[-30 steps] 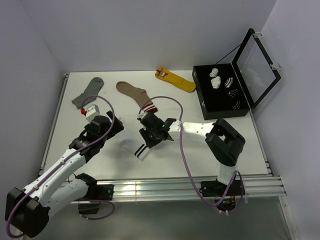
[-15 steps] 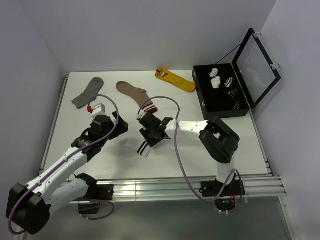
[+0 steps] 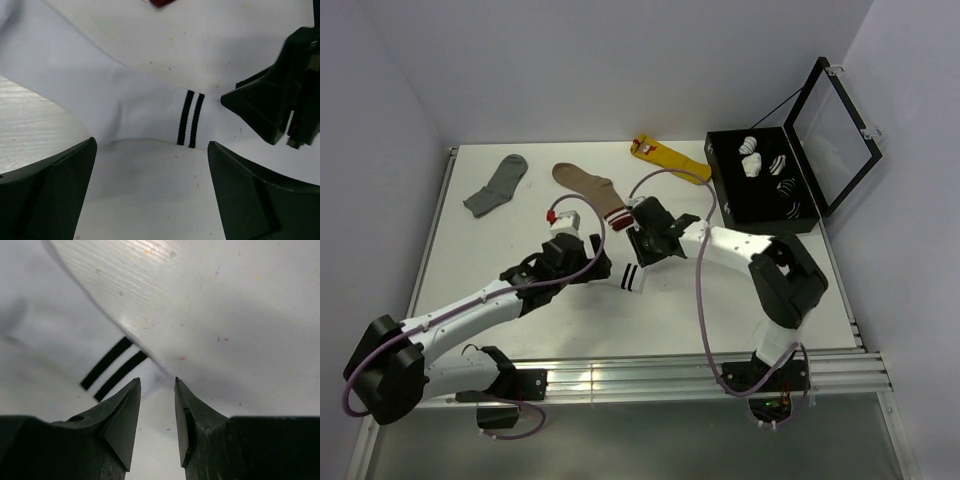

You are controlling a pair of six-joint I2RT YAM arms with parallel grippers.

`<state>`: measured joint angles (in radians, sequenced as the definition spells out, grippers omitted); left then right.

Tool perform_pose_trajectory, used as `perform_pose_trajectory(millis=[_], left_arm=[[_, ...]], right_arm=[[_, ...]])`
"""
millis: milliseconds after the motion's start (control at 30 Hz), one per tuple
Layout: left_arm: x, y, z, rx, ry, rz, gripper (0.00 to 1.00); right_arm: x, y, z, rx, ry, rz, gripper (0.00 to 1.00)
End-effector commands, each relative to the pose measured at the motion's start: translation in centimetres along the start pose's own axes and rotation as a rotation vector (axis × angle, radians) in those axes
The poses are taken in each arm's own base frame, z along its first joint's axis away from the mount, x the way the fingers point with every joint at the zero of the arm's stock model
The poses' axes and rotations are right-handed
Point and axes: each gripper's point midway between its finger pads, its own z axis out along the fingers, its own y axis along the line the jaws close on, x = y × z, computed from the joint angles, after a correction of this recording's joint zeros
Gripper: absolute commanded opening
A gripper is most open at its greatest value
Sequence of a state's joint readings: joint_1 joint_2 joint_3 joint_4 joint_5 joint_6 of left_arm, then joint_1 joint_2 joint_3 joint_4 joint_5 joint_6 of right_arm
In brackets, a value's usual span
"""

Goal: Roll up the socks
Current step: Roll the sock at the center of the board.

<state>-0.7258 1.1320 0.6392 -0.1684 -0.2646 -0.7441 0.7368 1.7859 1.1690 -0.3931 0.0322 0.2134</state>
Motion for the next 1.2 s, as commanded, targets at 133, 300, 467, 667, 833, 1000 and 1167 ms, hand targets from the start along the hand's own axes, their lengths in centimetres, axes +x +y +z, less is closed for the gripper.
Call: perform_pose_trajectory(millis=[133, 300, 467, 667, 833, 1000, 1167], left_arm=[[-1.7, -4.6, 1.6, -0.018, -0.1, 0.103, 0.95], [-0.6, -7.7, 2.8, -0.066, -0.104, 0.156, 0.93], [2.3, -9.9, 5.0, -0.145, -0.058, 0.277, 0.91], [5.7, -10.9, 6.7, -0.188, -0.003, 0.408, 0.84], [7.9, -10.5, 7.1, -0.198, 0.067, 0.487, 0.77], [9.2, -9.9, 6.9, -0.189, 0.122, 0.514, 0.71], [9.9, -9.4, 6.9, -0.186, 0.15, 0.546, 0.67]], right_arm=[[-2.1, -2.3, -5.6, -0.094, -0.17, 0.305, 0.43], [-0.8, -6.7, -7.5, -0.034, -0.262, 0.452, 0.44], [-0.1, -9.0, -8.8, -0.013, -0.319, 0.536, 0.44], [-0.2, -10.4, -10.4, 0.004, -0.389, 0.582, 0.44], [0.3, -11.6, -10.4, 0.005, -0.402, 0.625, 0.44], [0.7, -11.9, -10.0, -0.018, -0.39, 0.646, 0.44], [0.7, -12.0, -9.7, -0.033, -0.388, 0.661, 0.44]])
